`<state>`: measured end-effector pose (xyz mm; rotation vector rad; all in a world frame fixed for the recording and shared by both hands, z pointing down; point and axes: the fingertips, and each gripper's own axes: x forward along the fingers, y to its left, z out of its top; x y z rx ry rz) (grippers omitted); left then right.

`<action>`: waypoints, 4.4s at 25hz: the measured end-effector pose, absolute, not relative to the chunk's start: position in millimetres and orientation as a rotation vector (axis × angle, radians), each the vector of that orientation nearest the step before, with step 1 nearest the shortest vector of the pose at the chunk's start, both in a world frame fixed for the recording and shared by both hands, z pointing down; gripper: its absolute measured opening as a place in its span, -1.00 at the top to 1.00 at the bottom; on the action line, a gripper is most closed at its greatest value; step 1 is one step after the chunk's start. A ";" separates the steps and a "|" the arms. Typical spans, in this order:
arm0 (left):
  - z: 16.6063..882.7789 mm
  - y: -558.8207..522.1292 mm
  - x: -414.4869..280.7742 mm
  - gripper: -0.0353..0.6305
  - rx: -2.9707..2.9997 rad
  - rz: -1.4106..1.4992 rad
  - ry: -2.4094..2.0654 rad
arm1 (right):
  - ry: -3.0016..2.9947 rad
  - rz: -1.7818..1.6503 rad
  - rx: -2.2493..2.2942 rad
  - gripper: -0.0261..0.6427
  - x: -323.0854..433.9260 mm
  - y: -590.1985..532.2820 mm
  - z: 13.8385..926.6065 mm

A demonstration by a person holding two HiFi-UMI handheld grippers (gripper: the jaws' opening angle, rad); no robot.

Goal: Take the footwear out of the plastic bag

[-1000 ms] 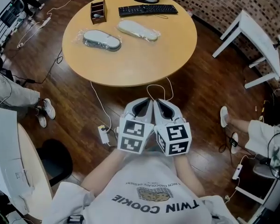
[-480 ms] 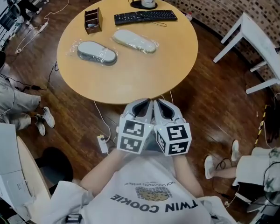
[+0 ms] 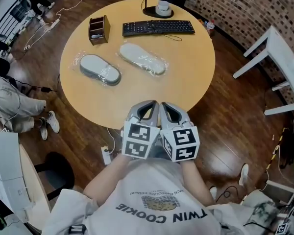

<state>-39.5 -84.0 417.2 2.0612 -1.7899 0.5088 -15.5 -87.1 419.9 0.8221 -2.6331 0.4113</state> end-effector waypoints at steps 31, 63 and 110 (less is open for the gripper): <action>456.8 -240.6 -252.8 0.88 2.107 0.899 -1.715 | -2.527 0.732 0.855 0.86 -145.3 -223.9 475.0; 600.3 -300.0 -375.3 0.88 2.037 1.355 -1.413 | -2.317 1.324 1.153 0.66 -85.1 -273.8 562.0; 602.2 -301.8 -368.7 0.90 2.026 1.385 -1.428 | -2.299 1.502 0.866 0.68 -106.2 -297.2 575.4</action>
